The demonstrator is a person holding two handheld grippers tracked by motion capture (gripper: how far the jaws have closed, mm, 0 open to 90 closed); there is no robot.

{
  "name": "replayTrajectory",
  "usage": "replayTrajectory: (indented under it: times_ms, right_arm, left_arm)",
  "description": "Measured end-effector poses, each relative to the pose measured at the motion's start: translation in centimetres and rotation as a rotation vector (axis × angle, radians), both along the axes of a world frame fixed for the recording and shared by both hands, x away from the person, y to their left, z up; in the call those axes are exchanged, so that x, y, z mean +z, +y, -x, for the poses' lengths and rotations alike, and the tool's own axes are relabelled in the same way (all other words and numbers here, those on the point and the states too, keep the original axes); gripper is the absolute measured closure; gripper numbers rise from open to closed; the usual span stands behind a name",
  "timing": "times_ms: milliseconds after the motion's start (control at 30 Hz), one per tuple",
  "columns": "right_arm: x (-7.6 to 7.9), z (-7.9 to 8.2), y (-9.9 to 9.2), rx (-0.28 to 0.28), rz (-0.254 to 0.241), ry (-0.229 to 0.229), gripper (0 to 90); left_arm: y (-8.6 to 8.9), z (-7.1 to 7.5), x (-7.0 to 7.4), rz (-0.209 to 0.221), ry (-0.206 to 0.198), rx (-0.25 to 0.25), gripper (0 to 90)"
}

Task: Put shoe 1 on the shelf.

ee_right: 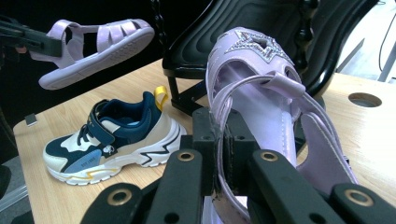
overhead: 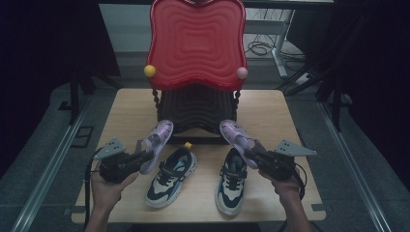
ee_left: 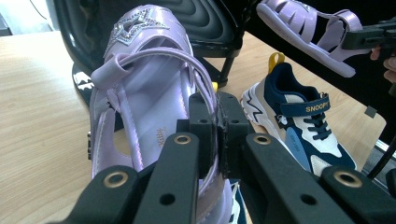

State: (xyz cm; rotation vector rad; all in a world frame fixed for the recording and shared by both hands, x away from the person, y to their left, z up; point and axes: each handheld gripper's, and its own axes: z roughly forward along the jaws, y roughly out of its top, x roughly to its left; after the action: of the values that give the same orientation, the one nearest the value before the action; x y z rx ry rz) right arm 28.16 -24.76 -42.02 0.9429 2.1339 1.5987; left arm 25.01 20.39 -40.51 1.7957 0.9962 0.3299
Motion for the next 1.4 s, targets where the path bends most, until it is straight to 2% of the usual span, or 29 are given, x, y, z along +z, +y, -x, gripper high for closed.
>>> replayTrajectory:
  times_ms: [367, 500, 800, 1000, 1133, 1200, 1400]
  right_arm:
    - [0.2, -0.8, 1.5, 0.01, -0.001, -0.002, 85.3]
    - [0.3, -1.3, 1.9, 0.003, 0.0, 0.0, 85.3]
    - [0.9, -2.3, 4.0, 0.001, -0.019, -0.029, 85.3]
    - [1.3, -2.9, 5.2, -0.006, -0.024, -0.035, 85.3]
    - [1.6, -3.7, 5.7, -0.016, -0.027, -0.048, 85.3]
    - [1.9, -4.3, 6.0, -0.02, -0.029, -0.058, 85.4]
    - [2.1, -5.6, 6.8, -0.029, -0.033, -0.066, 85.3]
  left_arm:
    - [-1.3, -1.0, 0.2, -0.019, -0.019, -0.014, 86.3]
    - [-1.7, -1.4, 0.3, -0.012, -0.023, -0.015, 86.3]
    - [-3.5, -2.7, 1.1, 0.002, -0.061, -0.038, 86.3]
    - [-4.1, -3.7, 1.8, -0.012, -0.096, -0.027, 86.2]
    - [-4.3, -4.6, 2.1, -0.007, -0.112, -0.03, 86.2]
    - [-4.4, -5.2, 2.1, 0.005, -0.115, -0.03, 86.2]
    - [-5.0, -6.7, 2.0, -0.004, -0.135, -0.031, 86.1]
